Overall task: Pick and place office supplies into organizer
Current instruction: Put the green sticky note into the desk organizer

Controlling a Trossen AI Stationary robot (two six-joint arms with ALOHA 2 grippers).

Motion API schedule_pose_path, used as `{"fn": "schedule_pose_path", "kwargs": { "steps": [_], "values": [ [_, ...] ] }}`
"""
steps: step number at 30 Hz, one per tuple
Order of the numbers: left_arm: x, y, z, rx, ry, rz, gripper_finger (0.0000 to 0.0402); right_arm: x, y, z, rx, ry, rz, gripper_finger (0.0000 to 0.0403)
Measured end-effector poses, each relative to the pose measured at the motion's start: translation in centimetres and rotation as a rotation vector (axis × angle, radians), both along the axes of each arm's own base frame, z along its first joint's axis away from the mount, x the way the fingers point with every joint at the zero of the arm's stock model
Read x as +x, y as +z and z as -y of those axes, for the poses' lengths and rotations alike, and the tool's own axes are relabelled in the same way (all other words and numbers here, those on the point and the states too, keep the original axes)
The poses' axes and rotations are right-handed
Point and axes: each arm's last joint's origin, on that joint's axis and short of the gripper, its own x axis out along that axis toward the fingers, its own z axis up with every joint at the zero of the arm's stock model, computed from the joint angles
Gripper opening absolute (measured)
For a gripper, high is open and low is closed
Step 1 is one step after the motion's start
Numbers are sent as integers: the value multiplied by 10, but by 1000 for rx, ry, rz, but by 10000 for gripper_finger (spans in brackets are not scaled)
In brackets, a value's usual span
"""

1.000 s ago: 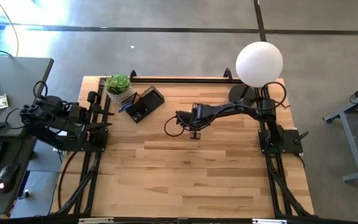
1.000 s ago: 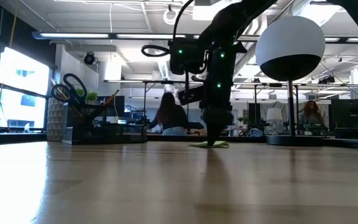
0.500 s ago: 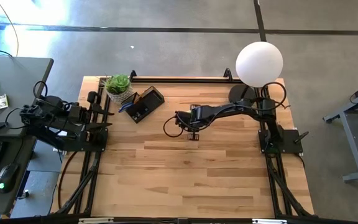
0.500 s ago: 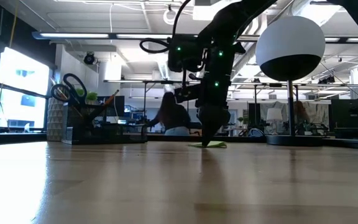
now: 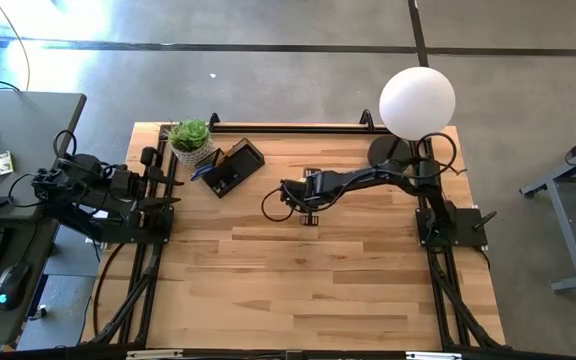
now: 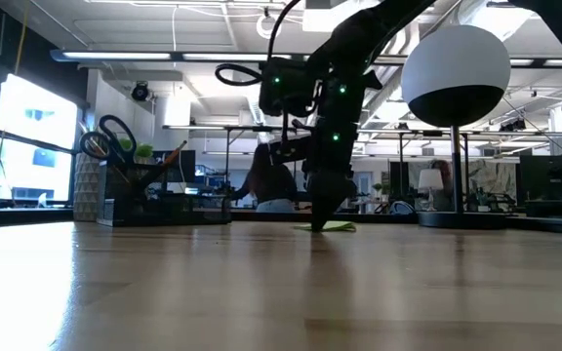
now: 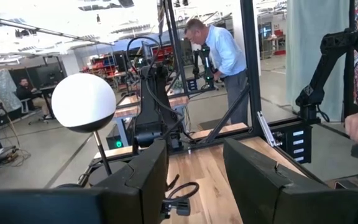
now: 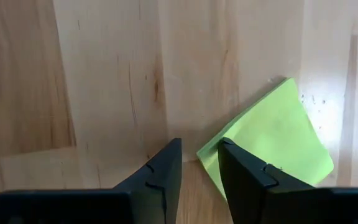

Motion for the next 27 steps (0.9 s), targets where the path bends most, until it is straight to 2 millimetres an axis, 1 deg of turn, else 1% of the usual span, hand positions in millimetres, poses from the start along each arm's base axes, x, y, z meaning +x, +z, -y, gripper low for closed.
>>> {"fn": "schedule_pose_path", "kwargs": {
  "steps": [6, 18, 20, 23, 27],
  "values": [
    [0, 0, 0, 0, 0, 0, 149, 0, -1, 0, 0, 0, -5, 85],
    [0, 0, 0, 0, 0, 1, 149, -2, -2, 0, -19, -5, -30, 15],
    [0, 0, 0, 0, 0, 1, 149, -2, -2, -2, -21, 1, -34, 5],
    [0, 0, 0, 0, 0, 1, 149, -3, 1, -5, -37, 23, -41, 4],
    [0, 0, 0, 0, 0, 1, 149, -5, 11, -9, -48, 33, -26, 3]
  ]
}}
